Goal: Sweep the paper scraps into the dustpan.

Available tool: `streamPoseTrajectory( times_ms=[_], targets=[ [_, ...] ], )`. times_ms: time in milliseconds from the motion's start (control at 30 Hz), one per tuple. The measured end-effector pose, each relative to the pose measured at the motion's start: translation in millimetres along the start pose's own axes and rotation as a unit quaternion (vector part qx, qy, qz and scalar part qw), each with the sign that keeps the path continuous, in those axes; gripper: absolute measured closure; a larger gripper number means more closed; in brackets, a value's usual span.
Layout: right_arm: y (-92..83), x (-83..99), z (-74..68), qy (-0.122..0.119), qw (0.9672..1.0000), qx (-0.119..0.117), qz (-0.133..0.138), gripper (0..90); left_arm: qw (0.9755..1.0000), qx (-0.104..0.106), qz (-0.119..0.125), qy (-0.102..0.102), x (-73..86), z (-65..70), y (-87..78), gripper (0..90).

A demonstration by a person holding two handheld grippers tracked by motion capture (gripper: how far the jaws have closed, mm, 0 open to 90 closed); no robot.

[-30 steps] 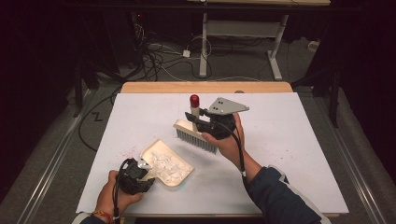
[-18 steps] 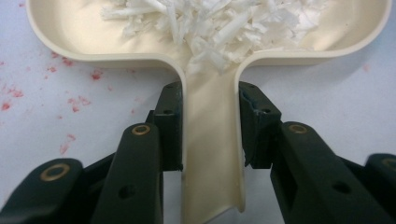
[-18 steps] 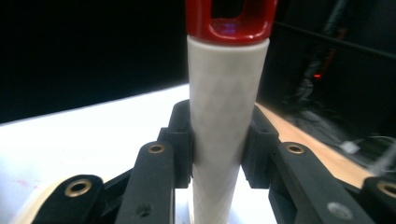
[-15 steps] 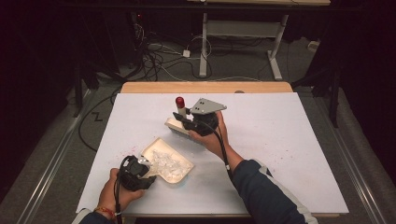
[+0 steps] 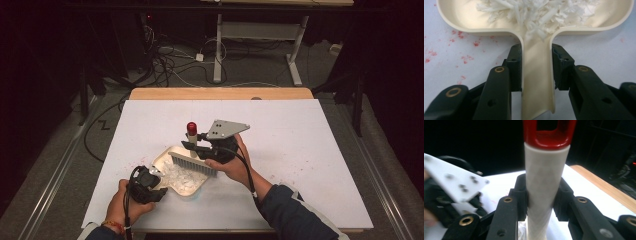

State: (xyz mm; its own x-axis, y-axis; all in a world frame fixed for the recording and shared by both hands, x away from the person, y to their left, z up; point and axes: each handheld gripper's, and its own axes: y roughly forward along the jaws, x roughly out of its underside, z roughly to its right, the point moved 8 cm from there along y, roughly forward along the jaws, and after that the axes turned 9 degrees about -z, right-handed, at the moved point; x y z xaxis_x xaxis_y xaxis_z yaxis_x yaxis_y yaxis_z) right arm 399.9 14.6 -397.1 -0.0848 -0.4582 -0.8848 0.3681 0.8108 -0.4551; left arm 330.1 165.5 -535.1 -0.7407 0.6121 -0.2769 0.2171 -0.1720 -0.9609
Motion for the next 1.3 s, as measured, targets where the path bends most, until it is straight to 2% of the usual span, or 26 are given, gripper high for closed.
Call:
streamPoseTrajectory(
  times_ms=[133,233,500,633,700,833,867,967,1100,1200,1300],
  targets=[
    [-11.1,-6.9,-0.7,-0.012,0.9998,0.013,0.007,69.9,1.0,-0.003,-0.002,0.002,-0.3,0.3,-0.3,63.0],
    [-22.6,-12.3,3.6,-0.011,0.9994,0.029,0.014,69.9,1.0,-0.006,-0.004,0.005,-0.4,0.7,-0.7,63.0],
    [-35.2,-5.1,20.1,0.014,0.9978,0.065,0.002,69.9,0.9999,-0.008,-0.006,0.009,0.0,1.3,-1.5,63.0],
    [-33.5,4.1,24.2,0.006,0.9957,0.091,-0.017,69.9,0.9998,-0.009,-0.009,0.012,0.6,2.0,-1.6,63.0],
    [-32.6,9.4,24.6,0.005,0.995,0.096,-0.028,69.9,0.9998,-0.009,-0.008,0.014,0.5,2.5,-1.2,63.0],
    [-27.7,20.8,19.6,-0.013,0.9922,0.111,-0.054,69.9,0.9998,-0.007,-0.009,0.015,0.8,2.1,-1.3,63.0],
    [-26.4,22.3,17.2,-0.012,0.9923,0.109,-0.057,69.9,0.9998,-0.008,-0.01,0.018,1.0,2.5,-1.5,63.0],
    [-19.8,23.2,1.2,-0.002,0.9958,0.073,-0.054,69.9,0.9997,-0.011,-0.012,0.02,1.1,3.2,-2.3,63.0],
    [-16.7,17.4,-21.6,-0.018,0.998,0.039,-0.046,69.9,0.9997,-0.01,-0.01,0.02,1.4,3.5,-2.5,63.0],
    [-23.2,12.1,-26.3,-0.021,0.9986,0.029,-0.038,69.9,0.9997,-0.01,-0.011,0.022,2.3,3.1,-2.2,63.0],
    [-34.8,7.1,-23.4,-0.02,0.9989,0.033,-0.028,69.9,0.9996,-0.009,-0.011,0.023,3.7,3.0,-2.6,63.0]
  ],
)
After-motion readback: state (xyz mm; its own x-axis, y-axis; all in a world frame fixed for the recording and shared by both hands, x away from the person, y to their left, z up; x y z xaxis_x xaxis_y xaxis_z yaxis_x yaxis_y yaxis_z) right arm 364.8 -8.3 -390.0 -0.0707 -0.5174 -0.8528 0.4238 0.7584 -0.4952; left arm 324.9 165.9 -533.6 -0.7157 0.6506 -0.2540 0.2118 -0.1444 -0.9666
